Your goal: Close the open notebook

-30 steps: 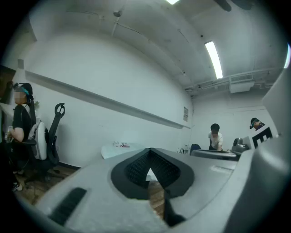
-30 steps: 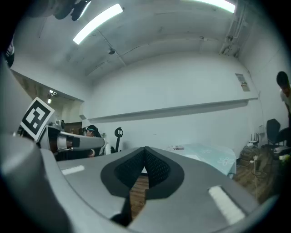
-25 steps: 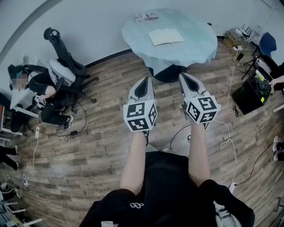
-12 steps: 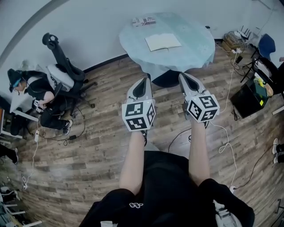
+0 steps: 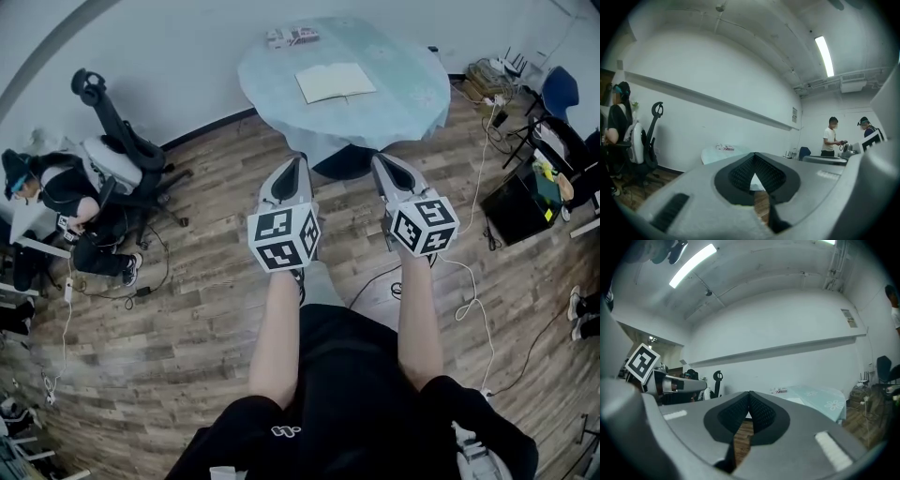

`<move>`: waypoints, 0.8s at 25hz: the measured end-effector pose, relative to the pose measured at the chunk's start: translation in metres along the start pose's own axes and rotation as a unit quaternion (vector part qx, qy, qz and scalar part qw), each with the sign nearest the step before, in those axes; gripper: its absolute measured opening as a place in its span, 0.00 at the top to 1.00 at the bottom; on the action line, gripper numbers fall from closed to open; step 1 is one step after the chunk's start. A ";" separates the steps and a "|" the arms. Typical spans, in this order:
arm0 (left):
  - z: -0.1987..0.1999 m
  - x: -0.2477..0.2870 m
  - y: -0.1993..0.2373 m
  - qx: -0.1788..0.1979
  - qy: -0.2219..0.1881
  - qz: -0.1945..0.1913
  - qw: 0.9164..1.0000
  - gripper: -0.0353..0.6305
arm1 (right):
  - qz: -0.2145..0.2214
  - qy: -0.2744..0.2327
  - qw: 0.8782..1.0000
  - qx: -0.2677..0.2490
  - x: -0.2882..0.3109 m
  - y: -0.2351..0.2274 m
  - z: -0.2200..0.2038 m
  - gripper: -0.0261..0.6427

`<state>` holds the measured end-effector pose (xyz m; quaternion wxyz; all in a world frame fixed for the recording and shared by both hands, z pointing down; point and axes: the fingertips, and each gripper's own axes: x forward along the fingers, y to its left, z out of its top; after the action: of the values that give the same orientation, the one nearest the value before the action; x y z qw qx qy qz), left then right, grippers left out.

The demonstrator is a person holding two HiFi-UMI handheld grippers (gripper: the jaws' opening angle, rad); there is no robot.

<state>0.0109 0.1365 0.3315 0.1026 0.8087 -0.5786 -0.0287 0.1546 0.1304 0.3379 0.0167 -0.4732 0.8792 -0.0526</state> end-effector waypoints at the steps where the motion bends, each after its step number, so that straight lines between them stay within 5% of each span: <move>1: -0.004 0.009 0.002 -0.002 0.003 -0.001 1.000 0.94 | -0.003 0.002 1.000 0.000 0.004 -0.007 -0.003 0.94; 12: -0.003 0.149 0.036 -0.010 0.015 -0.012 1.000 0.94 | -0.042 -0.023 0.998 -0.027 0.095 -0.103 0.009 0.94; 20: -0.027 0.282 0.108 -0.021 0.082 0.007 0.996 0.94 | -0.044 0.037 0.998 -0.007 0.231 -0.168 -0.033 0.94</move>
<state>0.0076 -0.1593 0.3995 0.1663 0.8020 -0.5732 0.0262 0.1639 -0.1508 0.3935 -0.0214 -0.5097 0.8577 -0.0646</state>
